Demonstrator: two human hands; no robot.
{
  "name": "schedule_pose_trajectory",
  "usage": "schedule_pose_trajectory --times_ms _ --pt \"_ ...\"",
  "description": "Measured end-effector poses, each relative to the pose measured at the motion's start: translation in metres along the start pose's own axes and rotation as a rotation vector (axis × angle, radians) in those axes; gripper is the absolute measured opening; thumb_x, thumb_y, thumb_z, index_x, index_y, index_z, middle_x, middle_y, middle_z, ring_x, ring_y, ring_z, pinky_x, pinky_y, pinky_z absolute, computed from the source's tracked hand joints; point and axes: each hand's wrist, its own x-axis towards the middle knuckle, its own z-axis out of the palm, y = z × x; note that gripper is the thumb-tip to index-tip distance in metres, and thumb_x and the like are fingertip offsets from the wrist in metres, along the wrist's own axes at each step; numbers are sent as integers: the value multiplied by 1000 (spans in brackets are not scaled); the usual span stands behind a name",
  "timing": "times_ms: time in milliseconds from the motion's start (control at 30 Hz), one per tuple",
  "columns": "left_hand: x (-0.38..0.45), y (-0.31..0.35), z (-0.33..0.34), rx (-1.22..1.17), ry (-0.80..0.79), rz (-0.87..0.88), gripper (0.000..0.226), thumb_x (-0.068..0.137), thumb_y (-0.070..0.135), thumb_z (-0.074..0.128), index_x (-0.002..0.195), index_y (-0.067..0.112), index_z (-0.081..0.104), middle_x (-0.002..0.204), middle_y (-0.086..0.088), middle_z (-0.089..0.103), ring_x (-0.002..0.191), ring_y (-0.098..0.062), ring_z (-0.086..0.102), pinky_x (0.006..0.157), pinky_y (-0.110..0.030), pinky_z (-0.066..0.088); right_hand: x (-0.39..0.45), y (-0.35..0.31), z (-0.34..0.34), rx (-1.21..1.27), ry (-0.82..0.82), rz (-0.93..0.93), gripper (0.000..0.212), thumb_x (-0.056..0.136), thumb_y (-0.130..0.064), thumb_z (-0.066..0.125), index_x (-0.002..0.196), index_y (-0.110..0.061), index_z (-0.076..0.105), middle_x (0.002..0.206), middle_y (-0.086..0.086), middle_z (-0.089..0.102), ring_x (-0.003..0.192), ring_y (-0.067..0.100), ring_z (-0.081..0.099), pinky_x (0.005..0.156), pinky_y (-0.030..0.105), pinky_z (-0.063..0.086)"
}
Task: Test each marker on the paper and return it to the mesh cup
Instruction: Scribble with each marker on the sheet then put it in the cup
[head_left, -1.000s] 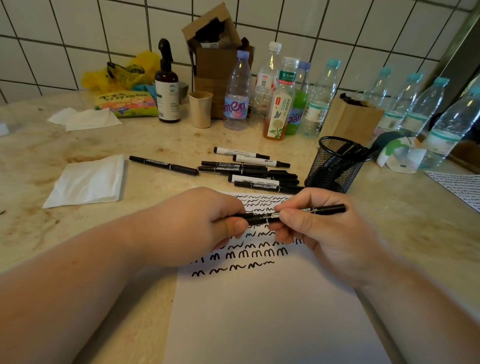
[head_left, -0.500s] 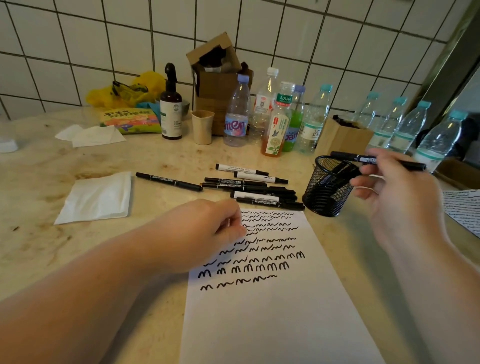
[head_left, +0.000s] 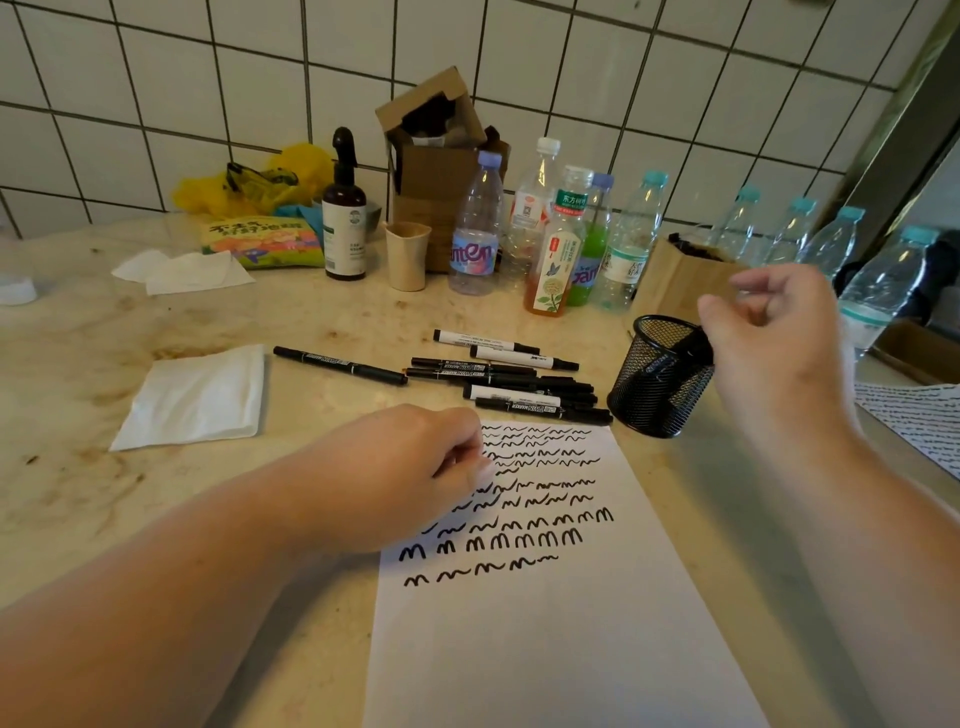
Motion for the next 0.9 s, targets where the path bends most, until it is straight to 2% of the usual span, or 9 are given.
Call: schedule_pose_trajectory --times_ms 67,167,200,267,367,467,733,800,900 --pt "1 0 1 -7 -9 1 23 98 49 45 83 34 52 67 5 60 54 -5 48 50 -18 37 -14 -6 6 -12 -102 -115 9 90 -29 68 95 -30 60 80 -6 65 72 12 60 61 26 47" --pt "3 1 1 -5 -10 -9 20 98 49 46 85 35 53 70 6 62 57 -5 51 51 -19 39 -25 -2 28 -189 -456 -218 12 90 -24 70 84 -34 64 80 -14 61 71 2 55 62 21 44" --pt "3 1 1 -6 -11 -16 20 98 49 46 85 36 53 70 8 62 57 -5 53 52 -18 39 -27 1 37 -278 -561 -227 11 90 -23 70 86 -33 67 83 -16 58 73 2 54 63 20 40" --pt "3 1 0 3 -16 -31 20 97 51 46 85 36 53 70 9 63 59 -5 55 53 -19 39 -29 11 53 -416 -657 -270 10 91 -20 67 97 -27 71 90 -15 57 82 8 55 70 22 39" --pt "3 1 -1 -1 -26 -37 22 97 54 45 85 37 53 71 9 64 61 -6 58 53 -21 43 -30 24 68 -512 -694 -321 16 92 -19 64 106 -27 69 102 -10 58 100 14 54 85 28 44" --pt "3 1 -2 -7 -25 -29 23 97 54 45 85 36 54 72 8 64 63 -7 59 55 -22 46 -29 29 73 -538 -698 -335 16 94 -20 63 108 -28 67 104 -10 55 102 13 51 91 32 46" --pt "2 4 -2 7 -23 -36 23 97 53 45 85 36 54 72 9 64 62 -6 58 54 -20 42 -31 26 66 -600 -723 -375 10 97 -19 59 101 -28 62 106 -8 54 107 14 47 89 30 41" --pt "2 4 -2 4 -23 -43 20 97 51 46 87 36 54 74 9 64 64 -5 58 56 -19 42 -30 17 55 -554 -723 -338 9 98 -21 58 101 -29 59 99 -10 55 99 14 49 80 29 38" --pt "2 3 -2 2 -21 -33 18 97 49 47 88 36 54 74 8 63 64 -6 57 57 -20 43 -34 3 29 -306 -753 -176 8 98 -25 60 102 -33 60 86 -12 58 80 8 54 68 27 40"
